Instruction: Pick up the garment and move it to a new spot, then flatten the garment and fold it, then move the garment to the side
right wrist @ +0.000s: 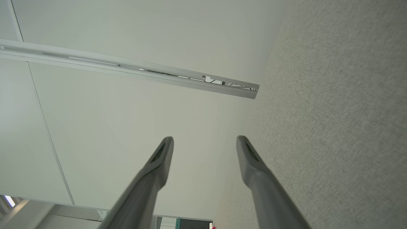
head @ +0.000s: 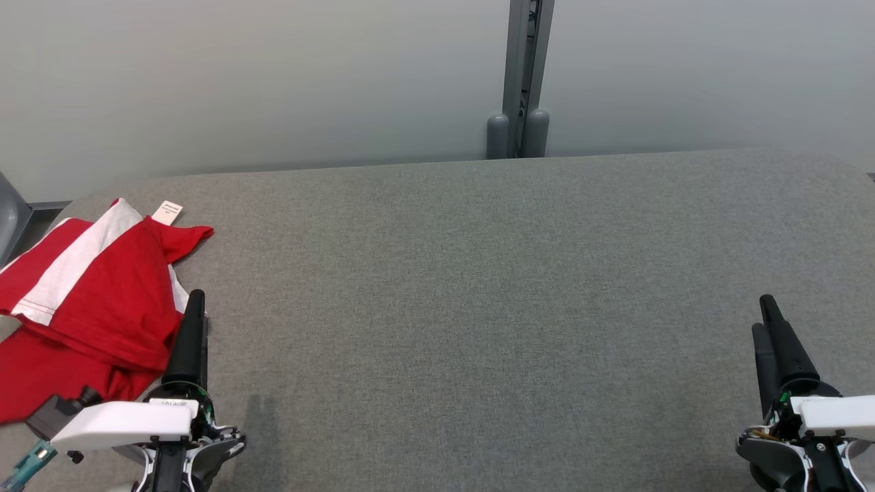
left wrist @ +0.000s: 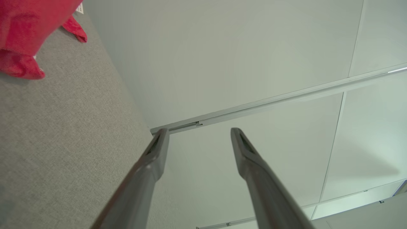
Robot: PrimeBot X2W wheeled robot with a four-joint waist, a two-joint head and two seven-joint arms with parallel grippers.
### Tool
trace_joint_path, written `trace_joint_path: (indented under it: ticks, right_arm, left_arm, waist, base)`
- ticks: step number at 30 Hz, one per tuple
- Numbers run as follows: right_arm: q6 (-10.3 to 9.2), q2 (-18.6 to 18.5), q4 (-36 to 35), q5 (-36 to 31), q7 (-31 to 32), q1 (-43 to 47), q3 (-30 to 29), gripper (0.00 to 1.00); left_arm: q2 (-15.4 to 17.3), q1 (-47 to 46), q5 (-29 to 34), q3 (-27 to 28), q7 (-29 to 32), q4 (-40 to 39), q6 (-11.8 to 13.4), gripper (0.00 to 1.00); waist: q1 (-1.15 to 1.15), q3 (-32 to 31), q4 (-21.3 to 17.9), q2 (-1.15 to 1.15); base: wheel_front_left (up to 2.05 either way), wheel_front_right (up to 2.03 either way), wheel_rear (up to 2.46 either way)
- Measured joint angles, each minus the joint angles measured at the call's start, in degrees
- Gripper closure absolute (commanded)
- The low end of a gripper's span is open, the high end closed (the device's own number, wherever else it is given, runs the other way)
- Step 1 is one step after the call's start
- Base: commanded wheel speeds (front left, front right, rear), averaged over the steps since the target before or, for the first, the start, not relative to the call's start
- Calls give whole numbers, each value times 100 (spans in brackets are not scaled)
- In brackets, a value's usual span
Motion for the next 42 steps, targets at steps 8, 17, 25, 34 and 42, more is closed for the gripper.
trace_joint_path:
  ticks: [8, 17, 25, 34, 42]
  right_arm:
    - [0, -68, -299, -892, -169, -21, 99, 0]
    - [1, -154, -568, -1929, -371, -63, 229, 0]
    - [1, -234, -722, -2850, -525, -91, 353, 0]
    - [1, -327, -713, -3868, -693, -91, 550, 0]
    - [1, -377, -554, -4720, -858, -88, 683, 0]
  left_arm:
    - [27, -46, 965, -102, -164, -267, 0, 0]
    - [102, -50, 2091, -253, -365, -580, 0, 0]
    - [164, -58, 2984, -410, -524, -754, -1, 0]
    - [211, -55, 3904, -553, -689, -731, 19, 0]
    - [255, -22, 4646, -667, -853, -566, 73, 0]
  waist:
    - [0, 1, -1, 0]
    - [0, 8, -1, 0]
    - [0, 11, 0, 0]
    - [0, -21, -1, 0]
    - [0, -35, -4, 0]
  base:
    - [0, 0, 0]
    - [0, 0, 0]
    - [0, 0, 0]
    - [0, 0, 0]
    - [0, 0, 0]
